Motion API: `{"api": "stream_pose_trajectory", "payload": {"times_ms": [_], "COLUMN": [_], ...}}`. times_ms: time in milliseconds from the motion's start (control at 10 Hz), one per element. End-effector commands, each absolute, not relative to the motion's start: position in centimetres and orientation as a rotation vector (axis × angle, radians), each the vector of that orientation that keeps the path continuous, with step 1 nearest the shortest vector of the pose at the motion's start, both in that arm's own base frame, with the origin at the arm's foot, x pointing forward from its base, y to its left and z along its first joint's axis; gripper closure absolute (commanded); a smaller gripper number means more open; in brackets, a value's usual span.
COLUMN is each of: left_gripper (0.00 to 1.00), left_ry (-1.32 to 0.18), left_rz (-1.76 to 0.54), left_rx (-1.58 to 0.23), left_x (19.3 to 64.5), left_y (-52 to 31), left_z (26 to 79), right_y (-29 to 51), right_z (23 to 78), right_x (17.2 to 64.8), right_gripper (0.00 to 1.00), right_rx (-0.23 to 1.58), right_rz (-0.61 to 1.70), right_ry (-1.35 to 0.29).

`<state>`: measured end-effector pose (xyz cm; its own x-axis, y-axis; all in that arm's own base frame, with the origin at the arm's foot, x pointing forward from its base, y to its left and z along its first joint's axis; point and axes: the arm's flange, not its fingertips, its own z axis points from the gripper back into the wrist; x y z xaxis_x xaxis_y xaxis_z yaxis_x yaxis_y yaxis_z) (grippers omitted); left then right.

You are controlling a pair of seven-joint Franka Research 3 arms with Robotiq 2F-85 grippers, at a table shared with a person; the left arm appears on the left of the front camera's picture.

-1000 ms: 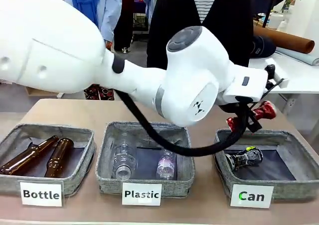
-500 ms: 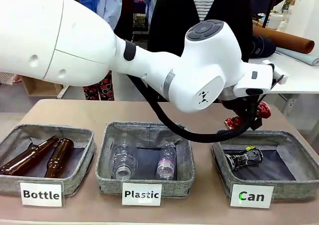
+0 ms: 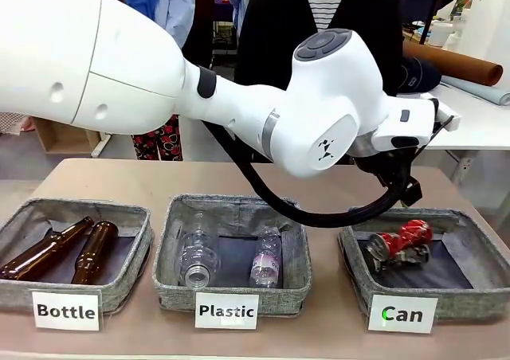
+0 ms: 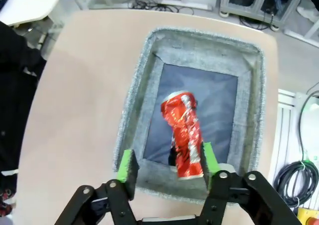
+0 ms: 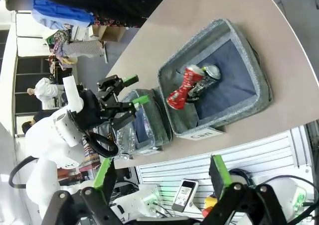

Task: Sort the can waste into the basket.
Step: Pick up the can waste from the table and place it in the right Fabric basket.

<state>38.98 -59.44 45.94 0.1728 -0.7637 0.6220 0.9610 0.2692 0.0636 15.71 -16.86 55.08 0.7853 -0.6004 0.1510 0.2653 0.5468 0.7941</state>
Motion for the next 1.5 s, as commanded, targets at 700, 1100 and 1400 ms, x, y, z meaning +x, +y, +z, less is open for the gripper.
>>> {"api": "stream_pose_trajectory", "payload": {"times_ms": [700, 1100, 1400], "left_gripper": [0.00, 0.00, 0.00], "left_ry": [-0.403, -0.323, -0.263], "left_rz": [-0.970, -0.352, -0.077], "left_rx": [-0.452, -0.627, -1.076], "left_x": [39.4, 36.7, 35.4], "left_y": [-37.5, -12.3, 2.9], "left_z": [55.4, 57.7, 49.5], "right_y": [-15.1, -1.0, 6.0], "right_z": [54.9, 52.3, 49.0], "right_x": [19.8, 34.5, 39.5], "right_gripper": [0.00, 0.00, 0.00], "right_rx": [0.853, 0.880, 1.298], "right_rz": [-0.477, -0.118, -0.163], "right_ry": [-0.368, -0.063, 0.124]}}
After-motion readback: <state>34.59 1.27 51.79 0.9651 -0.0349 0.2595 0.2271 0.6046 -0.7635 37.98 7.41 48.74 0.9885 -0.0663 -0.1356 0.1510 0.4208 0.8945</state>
